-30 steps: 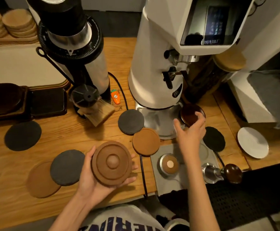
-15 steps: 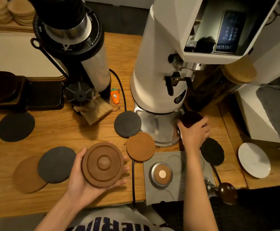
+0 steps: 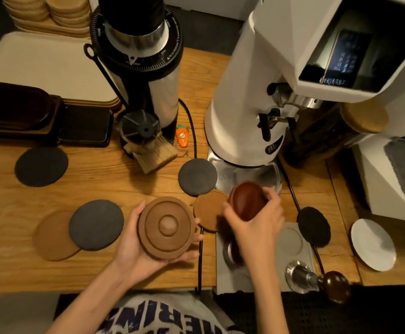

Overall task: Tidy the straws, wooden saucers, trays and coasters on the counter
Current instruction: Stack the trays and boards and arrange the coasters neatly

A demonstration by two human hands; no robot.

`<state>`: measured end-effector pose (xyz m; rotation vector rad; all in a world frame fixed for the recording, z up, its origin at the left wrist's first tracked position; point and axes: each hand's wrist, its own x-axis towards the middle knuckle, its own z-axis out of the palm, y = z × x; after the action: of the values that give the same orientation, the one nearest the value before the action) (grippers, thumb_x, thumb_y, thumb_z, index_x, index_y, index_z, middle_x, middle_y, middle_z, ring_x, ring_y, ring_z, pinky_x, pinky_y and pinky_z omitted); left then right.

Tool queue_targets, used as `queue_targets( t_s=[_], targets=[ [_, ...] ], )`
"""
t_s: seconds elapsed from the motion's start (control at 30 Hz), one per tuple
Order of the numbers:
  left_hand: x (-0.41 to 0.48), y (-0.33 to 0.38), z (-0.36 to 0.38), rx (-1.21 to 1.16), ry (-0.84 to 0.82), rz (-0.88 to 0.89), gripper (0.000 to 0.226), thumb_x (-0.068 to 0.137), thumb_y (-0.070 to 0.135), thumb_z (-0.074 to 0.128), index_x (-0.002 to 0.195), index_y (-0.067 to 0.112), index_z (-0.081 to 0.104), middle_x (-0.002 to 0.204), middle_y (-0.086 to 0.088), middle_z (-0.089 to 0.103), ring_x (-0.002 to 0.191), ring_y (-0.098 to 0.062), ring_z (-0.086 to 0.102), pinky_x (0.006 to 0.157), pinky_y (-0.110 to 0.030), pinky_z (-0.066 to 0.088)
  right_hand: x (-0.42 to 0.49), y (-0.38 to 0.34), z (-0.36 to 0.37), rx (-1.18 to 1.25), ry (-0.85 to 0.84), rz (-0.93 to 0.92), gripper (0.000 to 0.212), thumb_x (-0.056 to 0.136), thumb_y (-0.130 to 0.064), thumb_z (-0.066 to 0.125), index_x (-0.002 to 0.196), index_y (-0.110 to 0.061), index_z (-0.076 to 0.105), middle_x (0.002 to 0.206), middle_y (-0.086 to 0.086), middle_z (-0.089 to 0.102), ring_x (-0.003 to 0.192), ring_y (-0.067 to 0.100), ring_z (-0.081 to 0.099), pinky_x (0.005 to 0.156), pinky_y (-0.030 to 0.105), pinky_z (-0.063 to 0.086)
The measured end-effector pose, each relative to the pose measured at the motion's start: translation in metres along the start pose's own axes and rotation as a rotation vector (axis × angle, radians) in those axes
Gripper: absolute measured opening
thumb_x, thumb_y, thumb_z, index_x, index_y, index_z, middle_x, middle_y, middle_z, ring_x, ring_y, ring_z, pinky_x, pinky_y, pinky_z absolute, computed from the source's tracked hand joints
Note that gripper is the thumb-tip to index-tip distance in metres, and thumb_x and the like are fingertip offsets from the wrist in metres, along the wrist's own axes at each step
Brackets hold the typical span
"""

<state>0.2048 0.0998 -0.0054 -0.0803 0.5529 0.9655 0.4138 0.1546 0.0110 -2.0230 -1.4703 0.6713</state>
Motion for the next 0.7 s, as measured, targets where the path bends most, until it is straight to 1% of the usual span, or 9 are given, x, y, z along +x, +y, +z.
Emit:
queue_targets(
  t_s=[0.07, 0.1, 0.2, 0.3, 0.33, 0.43, 0.53, 0.63, 0.7],
  targets=[
    [-0.001, 0.002, 0.002, -0.004, 0.036, 0.012, 0.070, 0.080, 0.067, 0.046, 0.123, 0.015, 0.066, 0.132, -0.022, 0.059, 0.117, -0.045, 0.057, 0.091, -0.066, 0.045, -0.031, -0.019, 0.005, 0.038, -0.112, -0.098, 0.096, 0.064, -0.060, 0.080, 0.140, -0.034, 0.027, 0.137, -0.010, 0.035, 0.127, 0.012, 0.032, 0.101, 0.033, 0.038],
    [-0.004, 0.004, 0.002, -0.006, 0.078, 0.024, 0.067, 0.080, 0.065, 0.048, 0.122, 0.016, 0.068, 0.128, -0.020, 0.062, 0.113, -0.041, 0.062, 0.088, -0.063, 0.048, -0.044, -0.028, 0.009, 0.045, -0.161, -0.153, 0.095, 0.063, -0.063, 0.078, 0.139, -0.036, 0.026, 0.133, -0.014, 0.035, 0.125, 0.007, 0.032, 0.101, 0.029, 0.037],
    [-0.014, 0.011, -0.003, -0.012, 0.154, 0.072, 0.061, 0.081, 0.060, 0.053, 0.113, 0.011, 0.072, 0.115, -0.016, 0.070, 0.102, -0.029, 0.068, 0.083, -0.045, 0.055, -0.073, -0.053, 0.024, 0.062, -0.286, -0.285, 0.092, 0.062, -0.068, 0.074, 0.136, -0.041, 0.026, 0.130, -0.021, 0.033, 0.125, 0.001, 0.033, 0.104, 0.019, 0.031],
    [-0.036, 0.027, -0.015, 0.007, 0.203, 0.144, 0.057, 0.083, 0.055, 0.054, 0.109, 0.008, 0.074, 0.112, -0.016, 0.071, 0.101, -0.026, 0.069, 0.080, -0.038, 0.057, -0.092, -0.080, 0.043, 0.092, -0.397, -0.375, 0.091, 0.062, -0.065, 0.076, 0.134, -0.049, 0.022, 0.133, -0.023, 0.031, 0.129, -0.003, 0.030, 0.105, 0.009, 0.027],
    [-0.045, 0.034, -0.021, 0.005, 0.215, 0.154, 0.057, 0.083, 0.055, 0.054, 0.108, 0.008, 0.074, 0.111, -0.016, 0.072, 0.100, -0.026, 0.070, 0.079, -0.037, 0.057, -0.097, -0.090, 0.051, 0.093, -0.422, -0.403, 0.092, 0.062, -0.064, 0.076, 0.134, -0.049, 0.021, 0.134, -0.023, 0.031, 0.130, -0.003, 0.031, 0.106, 0.009, 0.027],
    [-0.069, 0.053, -0.034, -0.028, 0.260, 0.185, 0.058, 0.076, 0.055, 0.060, 0.106, 0.008, 0.075, 0.111, -0.017, 0.072, 0.096, -0.026, 0.071, 0.074, -0.037, 0.058, -0.108, -0.116, 0.072, 0.091, -0.477, -0.465, 0.092, 0.063, -0.063, 0.076, 0.134, -0.049, 0.020, 0.136, -0.020, 0.031, 0.132, 0.002, 0.031, 0.109, 0.018, 0.032],
    [-0.097, 0.077, -0.050, -0.067, 0.301, 0.242, 0.055, 0.074, 0.053, 0.060, 0.102, 0.009, 0.077, 0.108, -0.017, 0.072, 0.093, -0.027, 0.072, 0.071, -0.038, 0.059, -0.125, -0.146, 0.099, 0.061, -0.540, -0.544, 0.090, 0.064, -0.065, 0.075, 0.135, -0.048, 0.021, 0.138, -0.018, 0.031, 0.132, 0.003, 0.031, 0.108, 0.015, 0.030],
    [-0.125, 0.101, -0.067, -0.103, 0.331, 0.289, 0.055, 0.074, 0.055, 0.059, 0.099, 0.010, 0.078, 0.104, -0.017, 0.073, 0.089, -0.027, 0.073, 0.069, -0.038, 0.059, -0.145, -0.175, 0.125, 0.024, -0.602, -0.603, 0.091, 0.066, -0.068, 0.072, 0.138, -0.040, 0.024, 0.142, -0.013, 0.032, 0.134, 0.007, 0.031, 0.111, 0.027, 0.033],
    [-0.140, 0.116, -0.077, -0.122, 0.349, 0.305, 0.055, 0.074, 0.056, 0.060, 0.100, 0.011, 0.077, 0.106, -0.016, 0.073, 0.090, -0.027, 0.072, 0.070, -0.038, 0.059, -0.156, -0.191, 0.139, -0.011, -0.621, -0.648, 0.092, 0.068, -0.070, 0.071, 0.140, -0.039, 0.024, 0.144, -0.013, 0.032, 0.136, 0.007, 0.029, 0.113, 0.030, 0.032]
  ],
)
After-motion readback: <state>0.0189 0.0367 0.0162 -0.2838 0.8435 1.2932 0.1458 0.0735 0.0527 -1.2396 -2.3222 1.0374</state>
